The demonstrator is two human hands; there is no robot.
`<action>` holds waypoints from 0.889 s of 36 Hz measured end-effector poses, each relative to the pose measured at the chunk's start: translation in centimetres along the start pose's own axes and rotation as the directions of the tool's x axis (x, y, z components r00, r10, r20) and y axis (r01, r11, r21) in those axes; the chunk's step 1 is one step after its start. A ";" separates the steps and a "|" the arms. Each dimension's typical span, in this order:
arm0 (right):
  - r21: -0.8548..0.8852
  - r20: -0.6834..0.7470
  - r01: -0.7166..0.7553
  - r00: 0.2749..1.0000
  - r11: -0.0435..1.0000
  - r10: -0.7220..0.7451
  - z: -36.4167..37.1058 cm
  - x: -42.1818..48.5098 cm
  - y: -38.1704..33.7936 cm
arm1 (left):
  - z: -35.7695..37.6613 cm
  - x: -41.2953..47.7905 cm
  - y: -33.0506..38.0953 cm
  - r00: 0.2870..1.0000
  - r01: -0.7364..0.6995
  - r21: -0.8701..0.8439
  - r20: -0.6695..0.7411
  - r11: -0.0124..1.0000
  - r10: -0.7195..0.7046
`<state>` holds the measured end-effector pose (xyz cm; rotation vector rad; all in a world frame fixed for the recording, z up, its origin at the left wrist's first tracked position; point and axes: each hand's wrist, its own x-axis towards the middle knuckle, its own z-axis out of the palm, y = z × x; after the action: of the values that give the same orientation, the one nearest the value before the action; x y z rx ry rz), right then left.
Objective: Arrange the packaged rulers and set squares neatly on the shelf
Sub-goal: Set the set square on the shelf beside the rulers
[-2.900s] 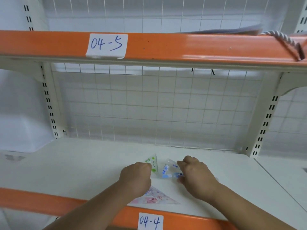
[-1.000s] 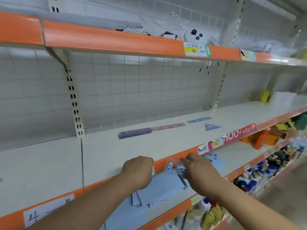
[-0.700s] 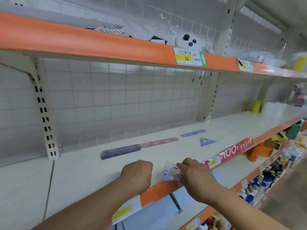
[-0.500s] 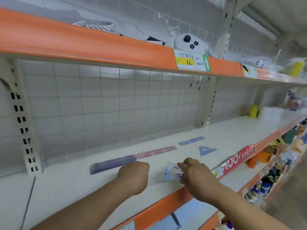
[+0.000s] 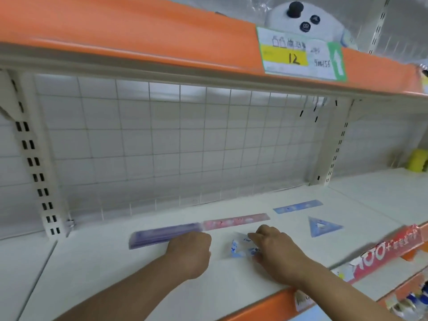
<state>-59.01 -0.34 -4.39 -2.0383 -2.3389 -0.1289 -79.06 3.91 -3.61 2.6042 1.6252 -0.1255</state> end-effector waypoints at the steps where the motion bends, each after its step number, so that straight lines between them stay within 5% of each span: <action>1: 0.002 0.002 0.017 1.000 1.000 -0.017 0.0 0.4 0.3 | 0.0 0.2 0.1 1.000 0.015 -0.013 -0.002 1.000 -0.015; 32: 0.290 0.145 0.377 0.891 0.880 -0.430 0.6 4.5 9.1 | 0.1 1.9 8.8 0.887 0.455 -0.084 -0.040 0.887 -0.459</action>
<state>-50.55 5.39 -4.32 -1.4842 -2.7087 0.3734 -70.31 1.78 -3.75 2.1395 2.1923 -0.0125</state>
